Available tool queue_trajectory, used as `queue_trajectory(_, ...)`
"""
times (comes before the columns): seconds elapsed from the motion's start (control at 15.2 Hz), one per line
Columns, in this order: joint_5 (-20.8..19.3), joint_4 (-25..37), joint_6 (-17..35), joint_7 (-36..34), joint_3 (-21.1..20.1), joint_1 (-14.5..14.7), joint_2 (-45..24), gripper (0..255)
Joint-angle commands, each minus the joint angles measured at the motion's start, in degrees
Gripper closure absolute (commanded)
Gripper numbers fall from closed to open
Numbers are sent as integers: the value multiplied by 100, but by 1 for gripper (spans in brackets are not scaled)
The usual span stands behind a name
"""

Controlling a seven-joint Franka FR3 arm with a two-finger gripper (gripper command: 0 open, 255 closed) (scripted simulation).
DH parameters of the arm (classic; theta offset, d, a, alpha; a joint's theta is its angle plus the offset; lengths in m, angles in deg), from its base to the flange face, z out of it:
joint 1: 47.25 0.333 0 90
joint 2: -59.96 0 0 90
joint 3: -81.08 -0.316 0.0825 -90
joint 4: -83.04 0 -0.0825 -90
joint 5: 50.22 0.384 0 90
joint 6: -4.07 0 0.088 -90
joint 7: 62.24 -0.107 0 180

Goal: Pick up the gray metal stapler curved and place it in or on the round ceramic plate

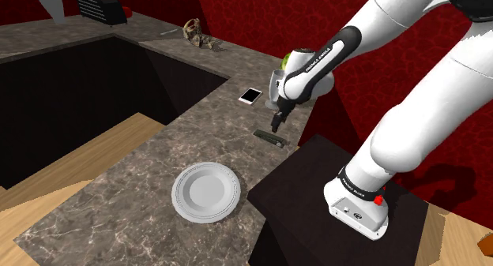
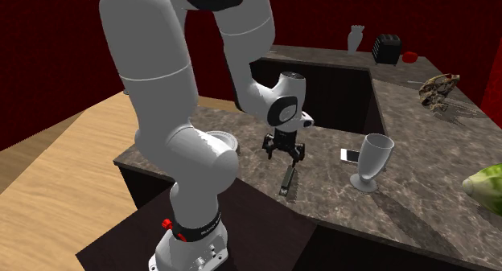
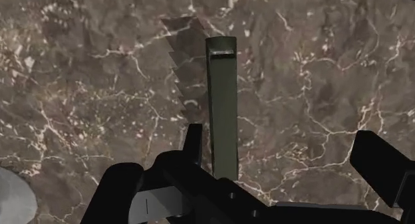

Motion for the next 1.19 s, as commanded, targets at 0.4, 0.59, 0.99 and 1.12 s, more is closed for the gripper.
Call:
queue_trajectory(0.4, 1359, 621, 1646, 1567, -530, -319, -1954, 0)
queue_trajectory(0.59, 1527, 722, 1890, 1709, -789, -540, -2291, 0)
queue_trajectory(0.99, 1630, 856, 2171, 1811, -1047, -779, -2693, 0)
queue_trajectory(1.12, 1629, 856, 2171, 1811, -1047, -778, -2693, 0)
